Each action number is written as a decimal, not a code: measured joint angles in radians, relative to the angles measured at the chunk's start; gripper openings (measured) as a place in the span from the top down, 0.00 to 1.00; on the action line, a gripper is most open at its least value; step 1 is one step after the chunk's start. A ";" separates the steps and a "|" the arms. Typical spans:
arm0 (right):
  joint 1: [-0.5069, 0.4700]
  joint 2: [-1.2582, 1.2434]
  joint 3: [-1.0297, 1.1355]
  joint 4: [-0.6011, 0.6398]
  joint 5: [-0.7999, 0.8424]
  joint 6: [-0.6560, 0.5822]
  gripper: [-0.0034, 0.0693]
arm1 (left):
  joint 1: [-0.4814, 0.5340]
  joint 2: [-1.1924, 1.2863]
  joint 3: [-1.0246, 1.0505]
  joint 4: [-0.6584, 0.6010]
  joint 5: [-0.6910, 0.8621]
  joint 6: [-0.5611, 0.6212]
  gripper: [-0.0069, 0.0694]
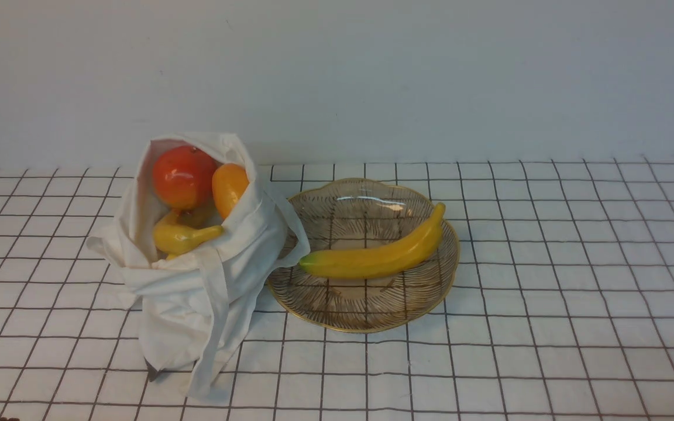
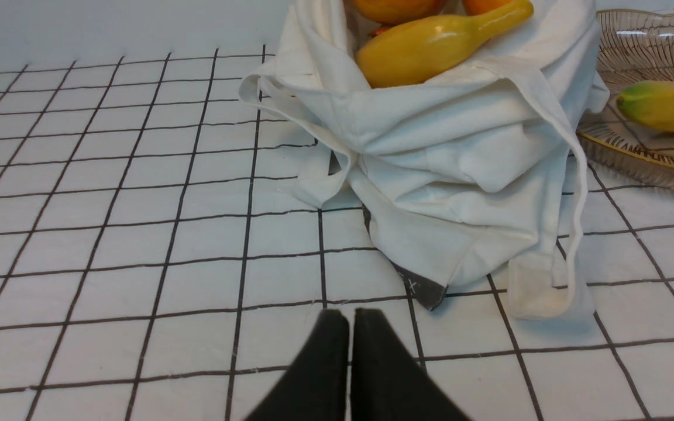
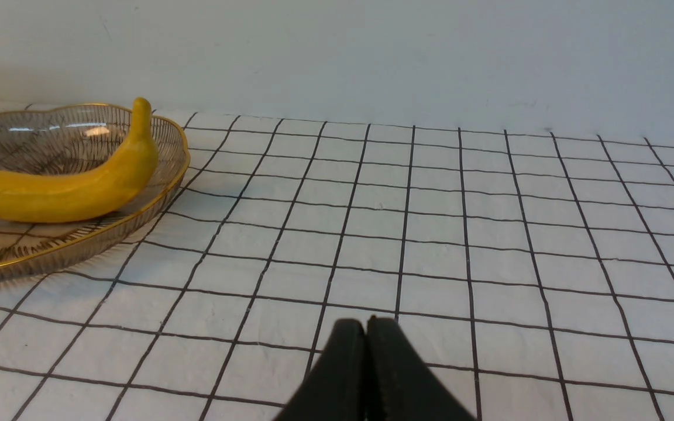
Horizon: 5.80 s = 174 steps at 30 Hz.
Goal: Take the fruit out of the bag on the white checkered tablecloth and place them on the plate.
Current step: 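Reach into the white bag and grasp the banana with the left gripper, then place the banana on the plate with the left gripper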
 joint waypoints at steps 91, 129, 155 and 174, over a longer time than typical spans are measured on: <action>0.000 0.000 0.000 0.000 0.000 0.000 0.97 | -0.169 1.765 -1.346 -0.091 0.420 0.345 0.25; 0.000 0.000 0.000 0.000 0.000 0.000 0.97 | -0.171 1.567 -1.721 -0.143 0.863 0.348 0.88; 0.000 0.000 0.000 0.000 0.000 0.000 0.97 | -0.350 1.739 -1.915 -0.400 0.875 0.268 0.88; 0.000 0.000 0.000 0.000 0.000 0.000 0.97 | -0.521 2.074 -1.914 -0.003 0.598 0.203 0.74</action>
